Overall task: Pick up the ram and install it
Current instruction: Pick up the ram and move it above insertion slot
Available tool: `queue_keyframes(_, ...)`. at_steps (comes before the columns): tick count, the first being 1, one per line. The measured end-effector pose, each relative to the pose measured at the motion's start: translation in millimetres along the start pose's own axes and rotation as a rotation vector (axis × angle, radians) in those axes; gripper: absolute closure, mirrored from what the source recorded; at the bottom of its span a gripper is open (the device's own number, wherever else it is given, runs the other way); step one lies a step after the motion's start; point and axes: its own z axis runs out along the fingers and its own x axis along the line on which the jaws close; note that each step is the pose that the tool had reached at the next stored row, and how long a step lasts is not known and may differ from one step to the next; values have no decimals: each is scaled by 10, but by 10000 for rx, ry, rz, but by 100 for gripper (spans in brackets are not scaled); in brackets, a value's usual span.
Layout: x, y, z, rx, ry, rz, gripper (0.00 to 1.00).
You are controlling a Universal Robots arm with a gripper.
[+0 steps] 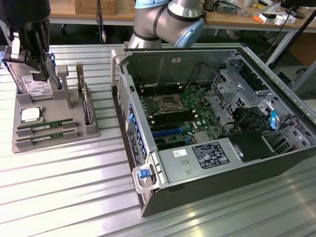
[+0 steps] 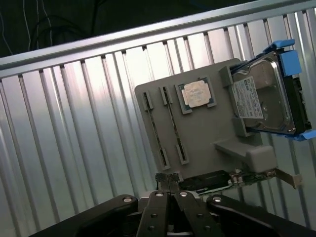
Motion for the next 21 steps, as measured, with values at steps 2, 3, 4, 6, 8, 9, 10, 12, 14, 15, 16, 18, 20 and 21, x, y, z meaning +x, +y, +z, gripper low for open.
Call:
queue_keyframes(2,0,0,0,-7,13,-280,89)
queue_keyframes(3,0,0,0,-10,18,-392,89)
queue_keyframes(4,0,0,0,-15,27,-603,89)
queue_keyframes(6,0,0,0,-23,41,-912,89)
queue_keyframes(8,0,0,0,-30,53,-1185,89)
queue_keyframes(9,0,0,0,-32,57,-1262,89)
queue_keyframes(10,0,0,0,-34,61,-1365,89)
queue_keyframes(12,0,0,0,-43,78,-1729,89)
queue_keyframes(14,0,0,0,-51,92,-2054,89)
queue_keyframes(15,0,0,1,-54,99,-2197,89)
queue_keyframes(16,0,0,1,-58,105,-2331,89)
queue_keyframes(18,0,0,1,-66,121,-2670,89)
queue_keyframes(20,0,0,1,-75,138,-3035,89)
queue_keyframes(21,0,0,1,-77,142,-3133,89)
